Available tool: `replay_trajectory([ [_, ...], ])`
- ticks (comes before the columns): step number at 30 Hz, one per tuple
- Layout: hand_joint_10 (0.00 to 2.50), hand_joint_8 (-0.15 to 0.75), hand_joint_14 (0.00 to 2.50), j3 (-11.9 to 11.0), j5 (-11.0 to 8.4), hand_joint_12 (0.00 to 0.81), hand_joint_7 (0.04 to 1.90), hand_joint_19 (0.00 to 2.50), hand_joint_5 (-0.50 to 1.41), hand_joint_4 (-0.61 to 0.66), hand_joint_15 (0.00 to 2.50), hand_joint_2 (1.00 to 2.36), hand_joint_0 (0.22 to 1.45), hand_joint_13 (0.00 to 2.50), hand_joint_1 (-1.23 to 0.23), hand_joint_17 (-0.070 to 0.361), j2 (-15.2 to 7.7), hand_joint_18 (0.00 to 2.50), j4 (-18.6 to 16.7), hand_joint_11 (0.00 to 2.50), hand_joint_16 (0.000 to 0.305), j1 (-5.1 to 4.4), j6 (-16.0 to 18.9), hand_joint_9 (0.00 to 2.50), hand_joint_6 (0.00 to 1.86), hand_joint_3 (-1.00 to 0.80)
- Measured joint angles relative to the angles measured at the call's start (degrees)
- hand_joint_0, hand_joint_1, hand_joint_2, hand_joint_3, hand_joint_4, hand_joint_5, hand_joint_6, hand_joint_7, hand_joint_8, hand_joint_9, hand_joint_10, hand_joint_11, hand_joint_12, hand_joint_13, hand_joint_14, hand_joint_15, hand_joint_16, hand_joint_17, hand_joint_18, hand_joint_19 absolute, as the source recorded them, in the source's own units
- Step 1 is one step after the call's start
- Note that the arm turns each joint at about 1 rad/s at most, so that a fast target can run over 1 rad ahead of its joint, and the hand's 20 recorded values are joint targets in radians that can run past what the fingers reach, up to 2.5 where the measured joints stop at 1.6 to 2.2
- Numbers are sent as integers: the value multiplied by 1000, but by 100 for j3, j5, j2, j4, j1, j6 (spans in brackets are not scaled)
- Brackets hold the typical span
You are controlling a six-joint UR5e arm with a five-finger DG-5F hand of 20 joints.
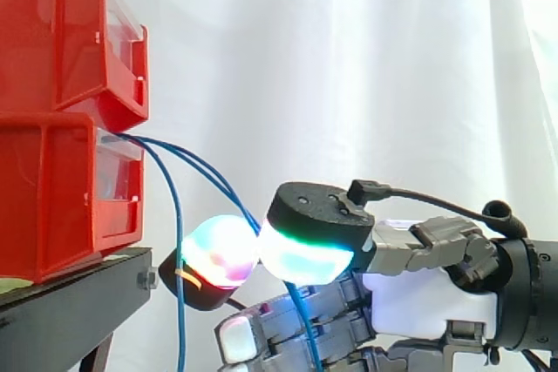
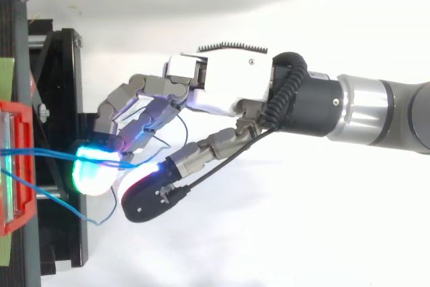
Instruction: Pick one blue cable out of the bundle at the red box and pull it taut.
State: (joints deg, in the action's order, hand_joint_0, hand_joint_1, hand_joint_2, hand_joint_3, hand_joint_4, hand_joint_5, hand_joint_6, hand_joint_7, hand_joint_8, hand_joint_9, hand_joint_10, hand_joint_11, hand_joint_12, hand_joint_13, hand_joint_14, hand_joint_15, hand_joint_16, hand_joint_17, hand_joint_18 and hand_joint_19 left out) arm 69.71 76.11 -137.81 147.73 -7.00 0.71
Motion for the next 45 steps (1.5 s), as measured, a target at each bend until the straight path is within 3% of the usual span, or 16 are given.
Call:
replay_trajectory([
  [2,6,378,11,0,0,373,666,447,-130,56,395,1000,540,831,-648,113,0,696,1,579,50,5,0,914,928,-500],
  [5,7,374,11,1,0,379,694,479,-125,30,406,1005,568,810,-474,112,0,630,1,562,50,13,-6,930,900,-442],
  [7,8,368,11,0,0,379,719,491,-121,37,407,1009,580,799,-453,113,7,613,1,534,50,18,-22,932,872,-391],
  [11,7,369,11,0,-2,377,746,505,-109,68,407,1014,593,791,-465,113,49,591,10,502,50,29,-96,938,818,-311],
  [20,8,368,11,0,0,373,636,471,-158,78,406,1020,598,815,-722,114,167,652,116,629,51,62,-240,910,896,-180],
  [25,5,370,11,0,-7,369,635,437,-160,-33,389,1022,659,829,-835,112,210,705,166,703,50,65,-281,933,936,-174],
  [28,7,362,13,0,-13,366,640,420,-161,-53,386,1019,687,827,-891,110,219,717,174,704,49,66,-294,917,944,-228],
  [32,7,355,11,-1,-11,361,589,412,-154,31,382,1000,687,830,-945,108,220,725,176,712,48,67,-298,909,953,-500],
  [34,6,354,12,-1,-10,358,628,418,-141,43,389,1000,628,831,-923,108,222,722,176,710,48,67,-299,933,942,-500],
  [36,6,376,11,-1,-10,373,672,431,-123,46,399,1000,526,844,-756,115,221,719,177,694,51,67,-299,981,922,-500],
  [39,8,377,12,-1,-10,370,741,492,-116,27,417,1004,570,835,-521,111,222,666,177,677,49,67,-299,1019,907,-446],
  [41,6,377,12,-1,-7,373,751,493,-116,29,422,1008,572,828,-511,112,221,654,177,677,50,69,-299,1018,907,-408],
  [45,8,385,12,-1,-2,377,733,497,-133,56,428,1016,584,828,-636,112,221,658,177,752,50,68,-299,1010,930,-276],
])
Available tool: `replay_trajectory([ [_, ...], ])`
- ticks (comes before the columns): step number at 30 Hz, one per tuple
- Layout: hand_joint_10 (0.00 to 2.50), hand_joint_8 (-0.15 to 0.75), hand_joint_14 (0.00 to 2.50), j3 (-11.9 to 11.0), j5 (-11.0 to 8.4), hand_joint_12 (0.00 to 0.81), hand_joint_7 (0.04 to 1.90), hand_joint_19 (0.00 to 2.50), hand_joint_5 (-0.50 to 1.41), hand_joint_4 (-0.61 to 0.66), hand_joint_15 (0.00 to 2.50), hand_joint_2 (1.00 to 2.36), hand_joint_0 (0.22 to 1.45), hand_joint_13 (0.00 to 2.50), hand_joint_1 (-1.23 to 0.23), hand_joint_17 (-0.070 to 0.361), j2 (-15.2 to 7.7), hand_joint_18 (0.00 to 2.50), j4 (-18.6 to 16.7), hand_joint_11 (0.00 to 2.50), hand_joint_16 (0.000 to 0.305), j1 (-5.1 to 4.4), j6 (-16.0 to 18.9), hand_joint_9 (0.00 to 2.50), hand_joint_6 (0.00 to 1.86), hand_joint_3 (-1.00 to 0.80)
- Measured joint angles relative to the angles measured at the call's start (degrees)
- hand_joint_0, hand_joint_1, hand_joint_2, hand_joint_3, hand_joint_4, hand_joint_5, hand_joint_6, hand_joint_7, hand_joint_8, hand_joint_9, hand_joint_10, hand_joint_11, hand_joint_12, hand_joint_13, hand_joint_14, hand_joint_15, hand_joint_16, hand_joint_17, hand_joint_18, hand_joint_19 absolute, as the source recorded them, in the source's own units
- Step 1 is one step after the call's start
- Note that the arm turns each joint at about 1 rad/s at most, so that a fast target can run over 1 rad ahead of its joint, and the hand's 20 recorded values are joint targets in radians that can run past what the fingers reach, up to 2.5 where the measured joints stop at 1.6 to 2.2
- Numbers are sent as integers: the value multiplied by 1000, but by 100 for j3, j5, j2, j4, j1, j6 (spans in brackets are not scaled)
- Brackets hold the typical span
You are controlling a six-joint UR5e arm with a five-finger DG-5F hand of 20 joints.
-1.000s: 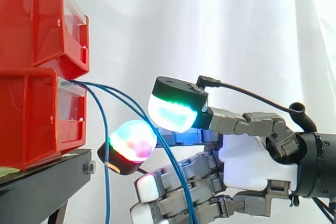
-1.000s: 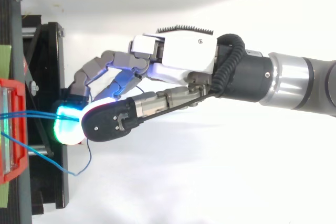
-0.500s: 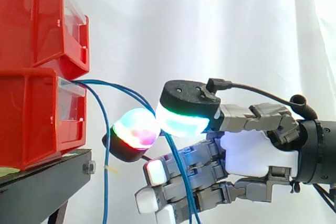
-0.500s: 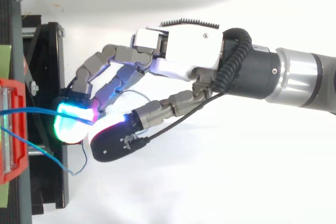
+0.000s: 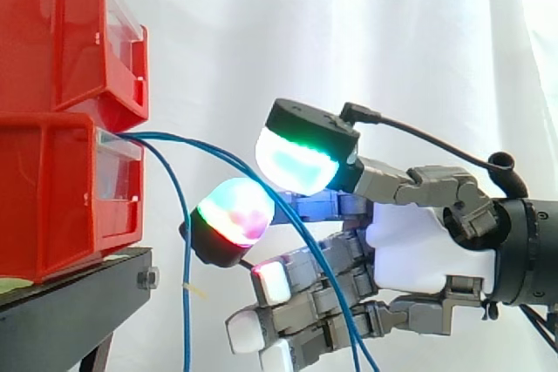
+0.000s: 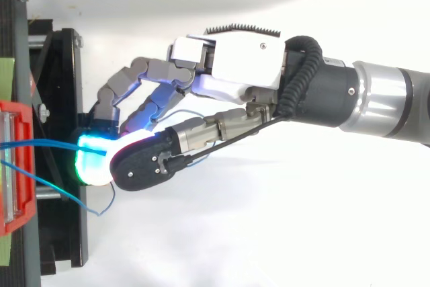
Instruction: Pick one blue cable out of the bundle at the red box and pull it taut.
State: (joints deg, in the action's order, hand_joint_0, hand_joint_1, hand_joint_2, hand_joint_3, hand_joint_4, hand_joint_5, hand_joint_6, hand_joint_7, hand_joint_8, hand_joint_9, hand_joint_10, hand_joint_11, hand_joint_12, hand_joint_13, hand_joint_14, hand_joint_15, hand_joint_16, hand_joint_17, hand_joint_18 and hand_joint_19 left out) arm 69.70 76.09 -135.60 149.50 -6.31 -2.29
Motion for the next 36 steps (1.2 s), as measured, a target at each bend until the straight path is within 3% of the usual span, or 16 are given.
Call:
replay_trajectory([
  [2,5,385,12,0,1,373,699,476,-137,50,424,1017,615,842,-777,110,1,690,1,818,49,0,0,1008,950,-240],
  [6,4,375,14,0,1,370,747,447,-138,-34,428,1019,675,851,-858,109,0,724,6,869,48,1,0,1011,956,-218],
  [13,4,366,14,0,-2,358,811,418,-141,-127,419,1017,758,868,-894,105,0,752,7,879,47,1,-6,1007,977,-282],
  [15,3,360,14,0,0,354,915,416,-144,-124,422,1013,791,868,-901,104,2,751,4,883,46,4,-8,1007,978,-340],
  [19,5,353,12,0,2,352,847,404,-151,-141,419,1002,816,873,-885,101,23,746,6,906,45,8,-16,1003,995,-476],
  [26,0,375,14,0,-2,357,612,399,-147,26,448,1000,648,914,-908,102,35,761,4,1210,45,9,-33,1313,981,-500],
  [27,223,371,14,0,-3,360,607,409,-147,28,457,1000,624,922,-896,103,34,760,3,1194,46,9,-34,1340,979,-500],
  [30,499,361,15,0,-4,371,654,436,-149,44,471,1000,555,944,-839,108,34,770,1,1123,48,8,-35,1384,948,-500],
  [36,517,382,15,0,1,398,665,458,-146,47,484,1000,503,959,-672,122,34,775,-6,1083,54,12,-35,1399,931,-500],
])
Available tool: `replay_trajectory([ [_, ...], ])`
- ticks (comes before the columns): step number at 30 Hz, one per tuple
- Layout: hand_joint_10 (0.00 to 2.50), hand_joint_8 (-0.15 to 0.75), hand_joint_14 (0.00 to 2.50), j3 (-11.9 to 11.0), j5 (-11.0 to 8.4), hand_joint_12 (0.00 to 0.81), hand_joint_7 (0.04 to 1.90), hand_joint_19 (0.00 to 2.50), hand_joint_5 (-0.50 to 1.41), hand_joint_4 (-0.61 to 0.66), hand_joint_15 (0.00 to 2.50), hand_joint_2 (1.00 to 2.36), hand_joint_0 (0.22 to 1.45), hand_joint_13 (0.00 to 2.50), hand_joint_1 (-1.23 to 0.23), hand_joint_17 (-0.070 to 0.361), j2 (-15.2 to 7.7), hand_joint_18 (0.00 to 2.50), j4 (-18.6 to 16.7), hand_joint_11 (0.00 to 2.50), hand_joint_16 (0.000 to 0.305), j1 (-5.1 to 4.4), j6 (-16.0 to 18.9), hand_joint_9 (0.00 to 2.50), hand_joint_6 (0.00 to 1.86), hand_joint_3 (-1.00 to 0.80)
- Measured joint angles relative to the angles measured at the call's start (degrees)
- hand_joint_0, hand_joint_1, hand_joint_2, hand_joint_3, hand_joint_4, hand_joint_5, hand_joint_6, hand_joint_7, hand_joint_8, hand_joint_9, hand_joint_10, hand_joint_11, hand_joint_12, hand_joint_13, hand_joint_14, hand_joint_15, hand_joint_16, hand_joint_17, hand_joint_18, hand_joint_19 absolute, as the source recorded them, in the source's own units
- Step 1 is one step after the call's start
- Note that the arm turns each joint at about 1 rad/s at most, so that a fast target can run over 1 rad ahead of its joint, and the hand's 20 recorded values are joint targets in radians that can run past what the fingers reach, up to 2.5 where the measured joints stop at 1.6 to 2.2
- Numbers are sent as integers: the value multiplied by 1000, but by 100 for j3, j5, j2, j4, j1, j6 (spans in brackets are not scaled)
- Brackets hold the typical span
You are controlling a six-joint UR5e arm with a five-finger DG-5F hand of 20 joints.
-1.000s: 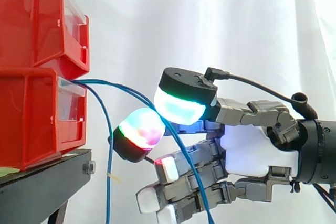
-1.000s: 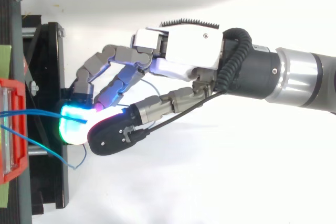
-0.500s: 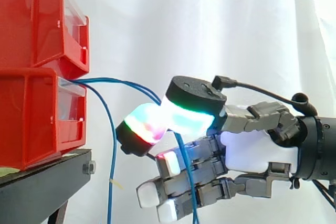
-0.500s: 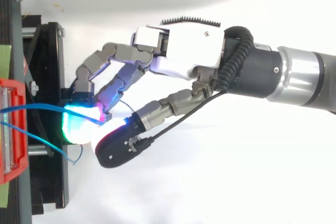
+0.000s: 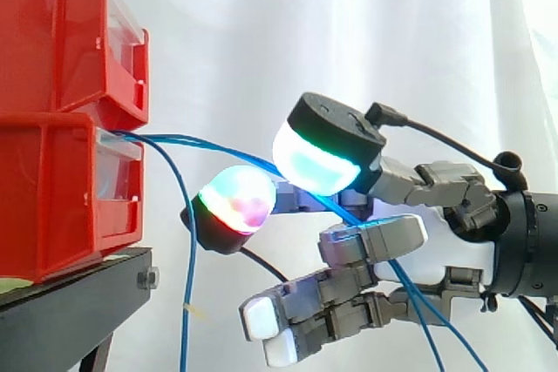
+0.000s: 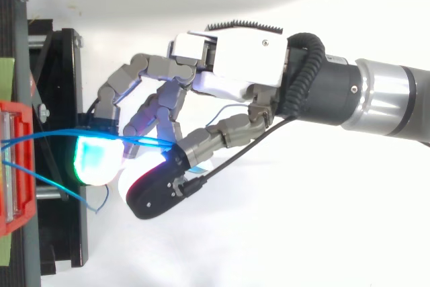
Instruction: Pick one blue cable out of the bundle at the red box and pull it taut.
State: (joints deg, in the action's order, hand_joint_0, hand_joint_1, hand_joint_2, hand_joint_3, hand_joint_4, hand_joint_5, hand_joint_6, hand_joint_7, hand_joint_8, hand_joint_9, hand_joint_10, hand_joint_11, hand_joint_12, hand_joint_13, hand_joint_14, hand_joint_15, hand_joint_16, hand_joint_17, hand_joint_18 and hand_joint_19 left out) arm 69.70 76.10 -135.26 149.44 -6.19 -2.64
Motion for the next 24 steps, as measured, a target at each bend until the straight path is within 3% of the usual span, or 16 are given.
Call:
replay_trajectory([
  [6,397,360,15,-1,1,393,701,498,-146,29,493,1000,543,948,-567,118,1,740,-2,1162,52,4,0,1403,922,-500],
  [13,326,345,14,-5,1,385,715,506,-150,18,498,1010,586,941,-655,115,1,734,5,1195,51,9,0,1351,926,-372],
  [16,4,369,15,-7,1,380,678,487,-154,36,464,1010,592,914,-702,115,1,733,6,1236,51,9,0,1304,927,-373],
  [21,9,395,10,-8,1,371,677,457,-141,55,349,1007,555,827,-706,116,1,694,9,712,52,9,0,1071,841,-412],
  [24,7,392,10,-9,1,370,670,452,-134,69,341,1008,554,815,-687,116,0,686,10,630,51,9,0,1046,819,-408],
])
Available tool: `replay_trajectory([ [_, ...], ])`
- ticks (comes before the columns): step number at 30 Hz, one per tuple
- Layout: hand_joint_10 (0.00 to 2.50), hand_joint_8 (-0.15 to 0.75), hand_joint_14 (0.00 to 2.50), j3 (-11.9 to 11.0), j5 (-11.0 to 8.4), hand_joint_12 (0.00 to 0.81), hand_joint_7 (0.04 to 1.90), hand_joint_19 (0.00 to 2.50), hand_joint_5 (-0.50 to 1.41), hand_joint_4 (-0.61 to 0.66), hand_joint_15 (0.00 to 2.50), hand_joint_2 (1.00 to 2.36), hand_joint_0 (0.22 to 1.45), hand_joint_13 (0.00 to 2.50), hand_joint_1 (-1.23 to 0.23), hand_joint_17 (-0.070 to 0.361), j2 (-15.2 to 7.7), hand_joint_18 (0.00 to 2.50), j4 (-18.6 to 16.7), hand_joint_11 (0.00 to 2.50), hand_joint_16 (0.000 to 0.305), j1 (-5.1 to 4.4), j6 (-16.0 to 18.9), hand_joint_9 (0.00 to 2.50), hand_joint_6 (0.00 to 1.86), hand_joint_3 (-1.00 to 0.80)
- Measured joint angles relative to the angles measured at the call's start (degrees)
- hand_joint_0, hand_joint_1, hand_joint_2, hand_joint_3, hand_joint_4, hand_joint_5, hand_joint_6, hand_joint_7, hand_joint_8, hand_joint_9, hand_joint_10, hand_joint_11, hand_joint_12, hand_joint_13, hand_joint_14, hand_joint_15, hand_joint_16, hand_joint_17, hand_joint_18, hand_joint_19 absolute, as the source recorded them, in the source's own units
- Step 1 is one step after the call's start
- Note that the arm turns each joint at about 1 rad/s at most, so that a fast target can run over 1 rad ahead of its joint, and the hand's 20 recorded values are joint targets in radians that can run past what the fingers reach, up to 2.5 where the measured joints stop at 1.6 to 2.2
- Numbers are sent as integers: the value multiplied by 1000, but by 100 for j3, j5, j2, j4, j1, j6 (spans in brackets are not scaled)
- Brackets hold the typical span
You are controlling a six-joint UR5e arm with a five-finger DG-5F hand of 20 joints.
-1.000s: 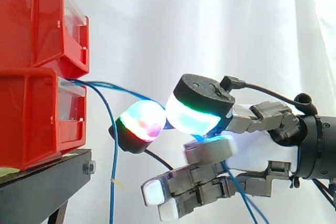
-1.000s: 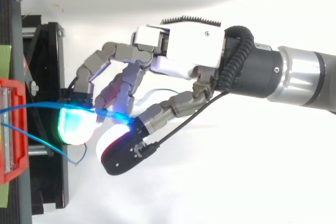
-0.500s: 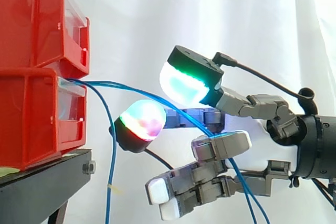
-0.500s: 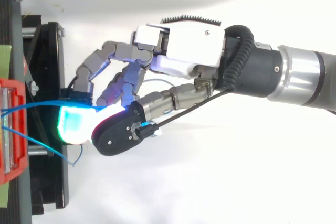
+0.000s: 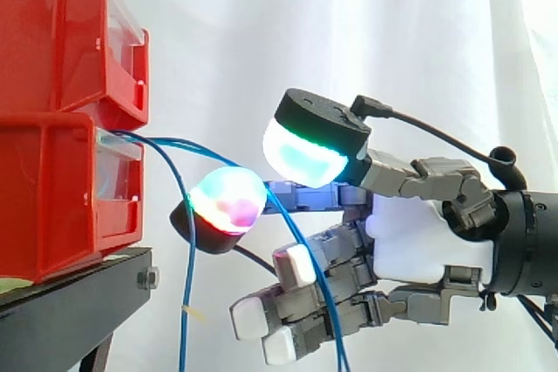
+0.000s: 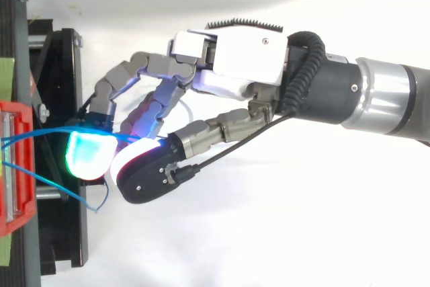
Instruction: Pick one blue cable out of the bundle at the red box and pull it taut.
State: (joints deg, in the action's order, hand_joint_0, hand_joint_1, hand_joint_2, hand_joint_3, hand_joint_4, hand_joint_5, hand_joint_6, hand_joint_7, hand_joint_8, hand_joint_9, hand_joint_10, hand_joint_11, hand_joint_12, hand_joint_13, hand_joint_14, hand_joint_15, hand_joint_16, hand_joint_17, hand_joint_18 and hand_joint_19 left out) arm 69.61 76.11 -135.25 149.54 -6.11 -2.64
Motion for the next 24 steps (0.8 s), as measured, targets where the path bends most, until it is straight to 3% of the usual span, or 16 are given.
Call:
replay_trajectory([
  [5,7,386,10,-2,0,369,710,449,-121,72,330,1009,564,810,-667,114,2,676,-1,549,51,1,0,1011,784,-400],
  [9,7,381,9,-1,0,365,940,440,-97,78,306,1009,566,793,-655,113,1,669,1,451,50,7,0,971,654,-404],
  [16,9,383,9,0,0,368,1118,441,-73,161,308,1007,560,783,-650,113,0,659,5,422,50,12,-46,958,520,-428],
  [19,7,383,9,0,-4,370,1121,441,-71,193,304,1005,557,783,-658,113,-3,657,5,423,50,13,-162,956,500,-433],
  [24,7,382,11,1,-14,372,1088,432,-74,223,306,1006,553,777,-667,113,-2,649,5,428,50,35,-635,946,501,-444],
])
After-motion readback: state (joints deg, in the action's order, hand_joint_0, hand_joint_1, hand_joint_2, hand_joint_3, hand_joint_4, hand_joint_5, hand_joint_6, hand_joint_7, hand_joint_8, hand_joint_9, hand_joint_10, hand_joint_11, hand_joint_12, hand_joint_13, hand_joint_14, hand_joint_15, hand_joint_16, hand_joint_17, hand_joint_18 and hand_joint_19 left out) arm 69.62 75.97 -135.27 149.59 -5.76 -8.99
